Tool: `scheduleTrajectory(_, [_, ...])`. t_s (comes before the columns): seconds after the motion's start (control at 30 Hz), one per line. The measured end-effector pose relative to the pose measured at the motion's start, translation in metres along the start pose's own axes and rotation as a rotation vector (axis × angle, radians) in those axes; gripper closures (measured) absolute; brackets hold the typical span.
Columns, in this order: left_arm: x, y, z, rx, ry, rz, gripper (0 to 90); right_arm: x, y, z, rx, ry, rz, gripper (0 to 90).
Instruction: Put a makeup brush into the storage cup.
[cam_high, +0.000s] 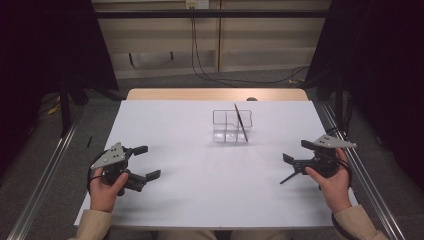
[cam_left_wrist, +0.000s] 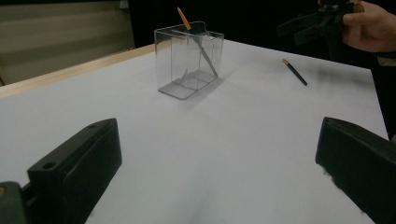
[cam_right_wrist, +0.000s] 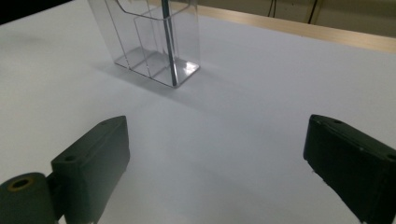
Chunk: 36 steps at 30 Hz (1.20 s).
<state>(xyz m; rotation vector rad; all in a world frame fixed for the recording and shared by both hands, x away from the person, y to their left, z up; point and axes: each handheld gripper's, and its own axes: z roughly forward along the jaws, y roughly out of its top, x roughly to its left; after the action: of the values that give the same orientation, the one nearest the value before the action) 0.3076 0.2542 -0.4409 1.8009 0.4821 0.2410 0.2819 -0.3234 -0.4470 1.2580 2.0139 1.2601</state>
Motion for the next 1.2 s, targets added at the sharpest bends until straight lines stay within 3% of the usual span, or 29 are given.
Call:
scheduleTrajectory(0.13, [0.001,0.001,0.001,-0.004,0.001,-0.002,0.3,-0.003,0.002,0.001,0.067,-0.016,0.047,9.2])
scheduleTrajectory(0.43, [0.002,0.002,0.006,-0.004,-0.011,0.000,0.3,-0.005,0.005,-0.003,0.178,-0.061,0.072,13.5])
scheduleTrajectory(0.87, [0.002,0.002,0.008,-0.001,-0.017,0.005,0.4,-0.003,0.003,-0.004,0.237,-0.060,0.083,10.5])
scheduleTrajectory(1.2, [0.003,0.004,0.012,0.005,-0.025,0.010,0.4,-0.006,0.001,-0.002,0.319,-0.081,0.112,10.7])
